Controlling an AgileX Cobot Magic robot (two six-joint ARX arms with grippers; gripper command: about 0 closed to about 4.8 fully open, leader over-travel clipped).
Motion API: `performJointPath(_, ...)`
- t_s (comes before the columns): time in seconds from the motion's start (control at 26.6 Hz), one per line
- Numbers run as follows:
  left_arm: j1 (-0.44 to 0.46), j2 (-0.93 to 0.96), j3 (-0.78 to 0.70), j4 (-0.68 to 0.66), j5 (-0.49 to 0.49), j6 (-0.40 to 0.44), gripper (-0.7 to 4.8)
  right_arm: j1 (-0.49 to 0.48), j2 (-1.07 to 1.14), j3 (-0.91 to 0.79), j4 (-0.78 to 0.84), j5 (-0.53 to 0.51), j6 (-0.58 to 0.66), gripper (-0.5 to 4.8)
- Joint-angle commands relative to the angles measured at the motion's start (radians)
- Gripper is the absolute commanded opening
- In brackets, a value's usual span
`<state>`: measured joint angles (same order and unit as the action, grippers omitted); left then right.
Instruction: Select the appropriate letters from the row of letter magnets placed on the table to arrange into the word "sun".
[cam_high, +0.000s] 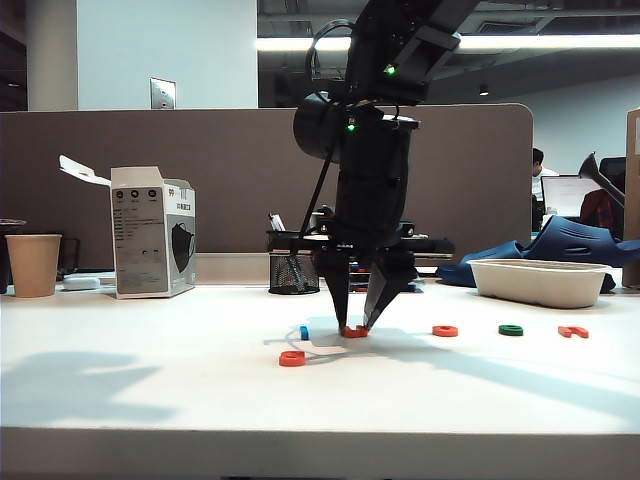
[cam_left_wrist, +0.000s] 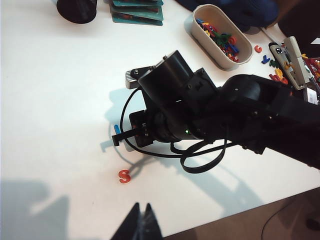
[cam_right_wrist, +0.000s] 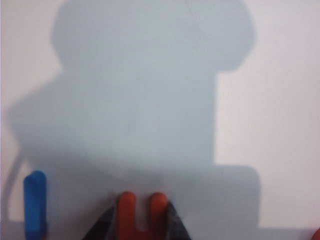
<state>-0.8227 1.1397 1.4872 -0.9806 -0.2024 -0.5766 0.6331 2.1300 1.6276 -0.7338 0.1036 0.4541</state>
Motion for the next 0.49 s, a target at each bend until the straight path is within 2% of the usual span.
performJointPath(0.04, 0.002, -0.003, 0.004, 0.01, -0.003, 0.002, -0.04, 0.004, 0.028, -0.016, -0.04, -0.031, 0.005, 1.06)
performJointPath(0.26, 0.002, -0.003, 0.004, 0.01, -0.003, 0.002, -0.04, 0.001, -0.002, -0.01, -0.056, -0.025, -0.019, 1.06)
performJointPath(0.38, 0.002, -0.003, 0.004, 0.01, -0.003, 0.002, -0.04, 0.0, -0.074, -0.01, -0.054, 0.029, -0.021, 1.06)
performJointPath(0.49, 0.002, -0.003, 0.003, 0.01, -0.003, 0.002, -0.04, -0.001, -0.125, -0.01, -0.071, 0.037, -0.02, 1.06)
